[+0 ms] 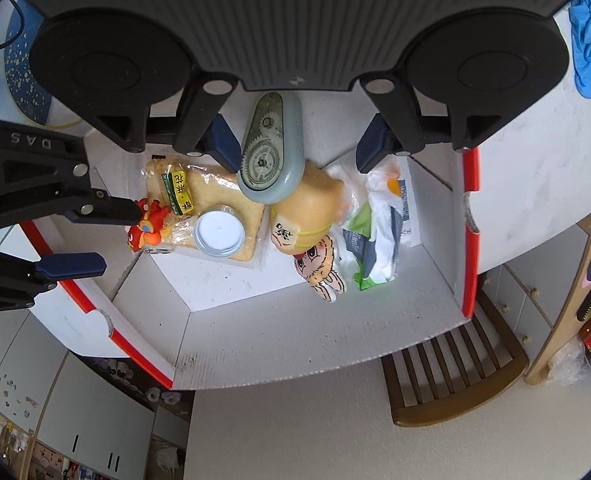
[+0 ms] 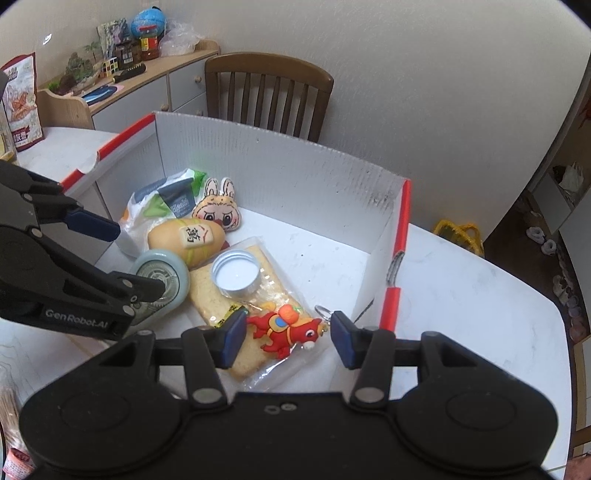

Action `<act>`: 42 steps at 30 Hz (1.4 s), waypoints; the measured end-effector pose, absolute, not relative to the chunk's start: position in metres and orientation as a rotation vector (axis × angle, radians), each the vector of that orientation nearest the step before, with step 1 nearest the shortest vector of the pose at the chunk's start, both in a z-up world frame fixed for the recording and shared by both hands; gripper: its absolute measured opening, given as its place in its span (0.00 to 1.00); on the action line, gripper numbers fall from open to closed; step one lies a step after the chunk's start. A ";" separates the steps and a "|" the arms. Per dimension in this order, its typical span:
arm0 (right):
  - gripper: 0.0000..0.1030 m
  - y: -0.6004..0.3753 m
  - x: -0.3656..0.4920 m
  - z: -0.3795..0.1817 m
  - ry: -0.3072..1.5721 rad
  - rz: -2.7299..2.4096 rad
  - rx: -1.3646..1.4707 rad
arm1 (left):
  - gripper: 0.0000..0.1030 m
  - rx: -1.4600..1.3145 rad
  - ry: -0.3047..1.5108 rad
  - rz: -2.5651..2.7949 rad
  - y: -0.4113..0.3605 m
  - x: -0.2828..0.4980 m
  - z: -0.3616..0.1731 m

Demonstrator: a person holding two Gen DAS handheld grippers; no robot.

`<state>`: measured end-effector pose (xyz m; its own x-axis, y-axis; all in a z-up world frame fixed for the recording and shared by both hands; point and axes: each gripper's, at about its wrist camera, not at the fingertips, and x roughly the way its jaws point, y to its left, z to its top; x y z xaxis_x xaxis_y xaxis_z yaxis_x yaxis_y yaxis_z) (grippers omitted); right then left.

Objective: Organize objects
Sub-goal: 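Release the keychain and tape dispenser into the box by opening both tools, then withdraw both tools from the box toward the remaining items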

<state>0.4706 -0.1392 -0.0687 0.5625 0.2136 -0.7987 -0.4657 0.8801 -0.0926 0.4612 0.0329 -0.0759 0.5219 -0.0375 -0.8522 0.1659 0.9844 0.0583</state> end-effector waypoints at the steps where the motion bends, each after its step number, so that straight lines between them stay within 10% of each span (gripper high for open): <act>1: 0.49 -0.140 0.470 -0.067 0.887 0.407 -0.306 | 0.66 0.138 1.008 -0.120 0.033 0.459 -0.074; 42: 0.91 -0.148 0.344 0.015 0.744 0.456 -0.146 | 0.77 0.044 0.804 -0.169 0.041 0.319 0.021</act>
<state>0.3444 -0.1482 0.0150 0.6437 0.3475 -0.6818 -0.4495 0.8928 0.0306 0.3194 0.0406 0.0215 0.6809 -0.1342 -0.7199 0.1673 0.9856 -0.0255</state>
